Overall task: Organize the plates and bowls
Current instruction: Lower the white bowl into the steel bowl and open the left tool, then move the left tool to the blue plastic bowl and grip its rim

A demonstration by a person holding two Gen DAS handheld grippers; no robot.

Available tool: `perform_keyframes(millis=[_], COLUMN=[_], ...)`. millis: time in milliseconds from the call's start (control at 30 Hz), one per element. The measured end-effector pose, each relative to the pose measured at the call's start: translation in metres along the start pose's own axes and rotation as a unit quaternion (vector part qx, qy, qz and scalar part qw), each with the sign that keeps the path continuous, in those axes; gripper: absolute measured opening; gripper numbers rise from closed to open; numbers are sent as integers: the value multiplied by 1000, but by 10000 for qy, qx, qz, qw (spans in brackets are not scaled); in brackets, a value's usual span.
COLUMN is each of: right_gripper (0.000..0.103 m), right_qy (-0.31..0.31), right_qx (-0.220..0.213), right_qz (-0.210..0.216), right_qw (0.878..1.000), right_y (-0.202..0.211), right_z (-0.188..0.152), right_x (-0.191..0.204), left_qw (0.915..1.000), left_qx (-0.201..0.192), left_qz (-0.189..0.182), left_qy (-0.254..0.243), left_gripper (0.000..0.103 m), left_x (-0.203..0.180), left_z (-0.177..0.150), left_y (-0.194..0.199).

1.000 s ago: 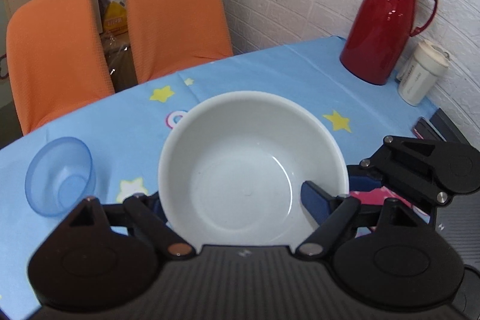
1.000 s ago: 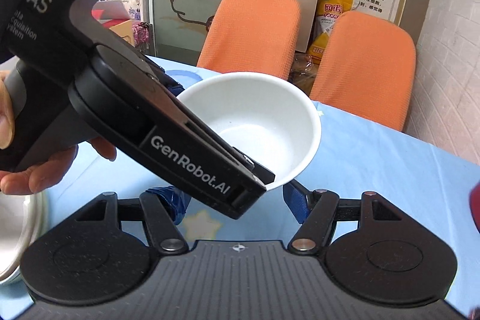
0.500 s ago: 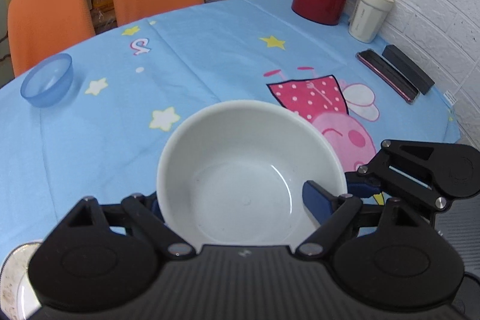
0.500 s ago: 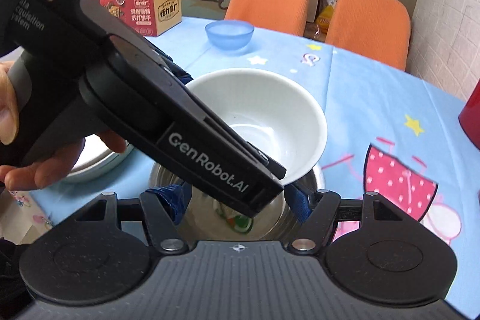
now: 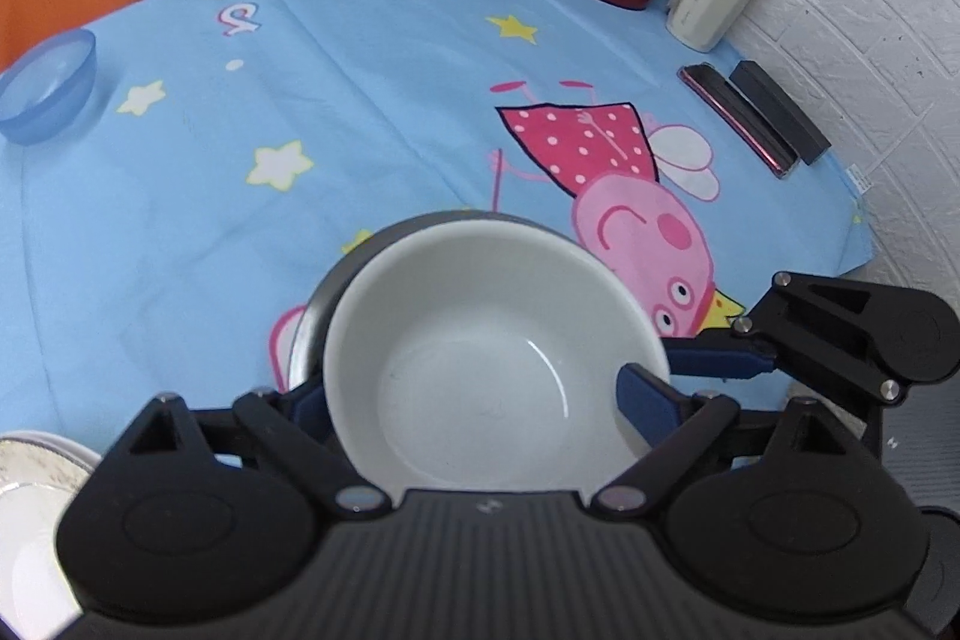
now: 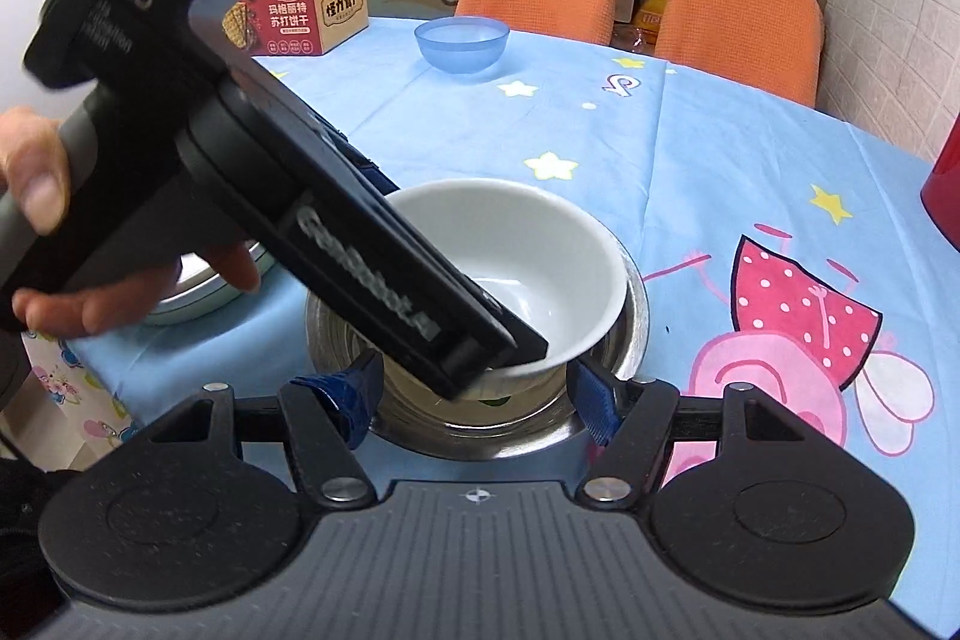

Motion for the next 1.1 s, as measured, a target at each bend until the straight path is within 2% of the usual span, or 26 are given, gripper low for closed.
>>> perform_keyframes(millis=[100,200,467,700,933,1000,1100], right_gripper=[53,53,53,54,54,54,54], right_qy=[-12,-45,-271,-415,-425,-302,-90], right_qx=[-46,-53,-368,-688,-573,-479,-322], right_qz=[32,-141,-263,-170,163,215,302], right_qw=[10000,9999,9986,9966,9973,9982,9990], right_y=[11,17,44,48,10,-4,-32], right_z=[-6,-10,-11,13,52,70,105], right_x=[3,-2,-11,-17,-23,-23,-25], left_qw=[9999,10000,9976,9893,9764,9727,9672], left_qx=[84,-49,-508,-597,-403,-369,-486], left_qz=[-106,32,325,894,1553,1674,1761], left_qy=[-56,-39,328,989,1443,1563,1764], left_gripper=[95,100,100,100,100,100,100], left_x=[0,4,36,114,203,224,250], left_z=[1,7,17,3,-20,-19,3], left_y=[9,18,51,64,59,54,43])
Point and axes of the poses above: each gripper's, at about its wrist camera, not at the fingertips, and y roughly against the way its jaws point, x to its left, z to its top, the point moved 10 cm from there along -y, roughly the way its jaws point, and after that the axes turned 15 degrees about z, right-handed, at the moved point
